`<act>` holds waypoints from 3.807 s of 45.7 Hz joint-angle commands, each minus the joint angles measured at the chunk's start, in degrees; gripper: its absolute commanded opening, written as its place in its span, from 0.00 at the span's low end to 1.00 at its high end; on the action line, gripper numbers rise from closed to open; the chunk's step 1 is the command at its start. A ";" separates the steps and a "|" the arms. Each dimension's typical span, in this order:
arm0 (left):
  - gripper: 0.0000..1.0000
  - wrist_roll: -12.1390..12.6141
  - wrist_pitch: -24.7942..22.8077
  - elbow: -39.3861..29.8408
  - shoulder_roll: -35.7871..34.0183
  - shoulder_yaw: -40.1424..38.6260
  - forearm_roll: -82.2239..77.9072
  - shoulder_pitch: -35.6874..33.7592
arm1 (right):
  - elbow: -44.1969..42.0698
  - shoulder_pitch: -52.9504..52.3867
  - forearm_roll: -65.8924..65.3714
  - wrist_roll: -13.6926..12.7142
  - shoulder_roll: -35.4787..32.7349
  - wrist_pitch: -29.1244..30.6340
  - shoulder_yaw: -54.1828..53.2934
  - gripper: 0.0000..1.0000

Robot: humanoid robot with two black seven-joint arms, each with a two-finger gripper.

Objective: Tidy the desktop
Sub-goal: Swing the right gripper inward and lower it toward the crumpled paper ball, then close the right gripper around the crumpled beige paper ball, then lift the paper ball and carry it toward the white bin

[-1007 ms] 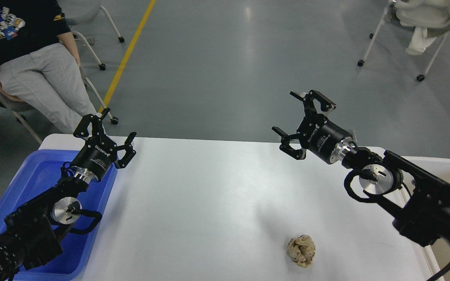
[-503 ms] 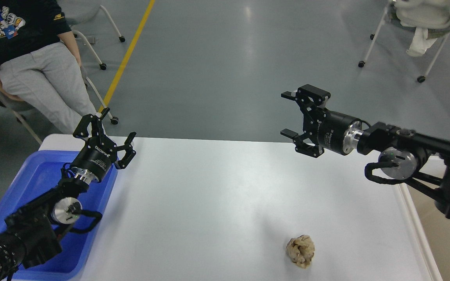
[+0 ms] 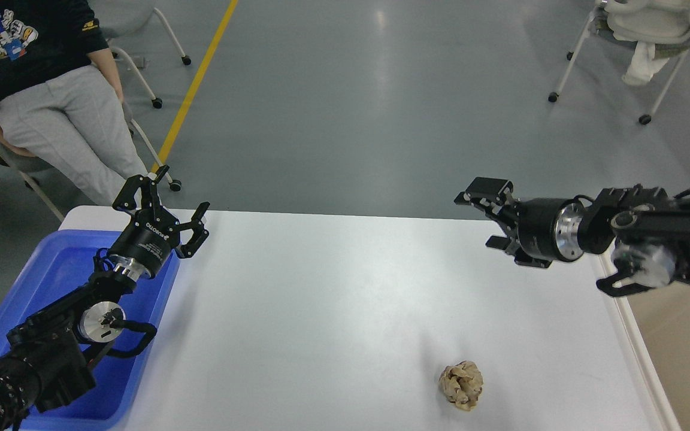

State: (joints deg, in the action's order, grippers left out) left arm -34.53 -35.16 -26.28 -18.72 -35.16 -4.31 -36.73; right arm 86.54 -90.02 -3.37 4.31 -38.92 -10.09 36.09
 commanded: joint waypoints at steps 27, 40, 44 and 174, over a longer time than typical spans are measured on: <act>1.00 0.08 0.00 0.00 0.00 0.00 0.00 -0.01 | 9.52 3.97 -2.43 4.40 16.60 -23.13 19.81 1.00; 1.00 0.08 0.00 0.00 0.00 0.00 0.00 -0.01 | 8.29 11.00 -7.53 4.40 18.18 -27.97 20.16 1.00; 1.00 0.08 0.00 0.00 0.00 0.00 0.00 -0.01 | 7.85 12.94 -8.58 4.40 18.88 -29.28 20.16 1.00; 1.00 0.08 0.00 0.00 0.00 0.00 0.00 -0.01 | 8.73 9.69 -10.69 11.69 0.53 -17.52 11.11 0.00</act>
State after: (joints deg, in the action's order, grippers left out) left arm -34.45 -35.16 -26.28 -18.72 -35.16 -4.30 -36.74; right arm 91.51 -74.51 -14.00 14.57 -30.36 -32.82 47.85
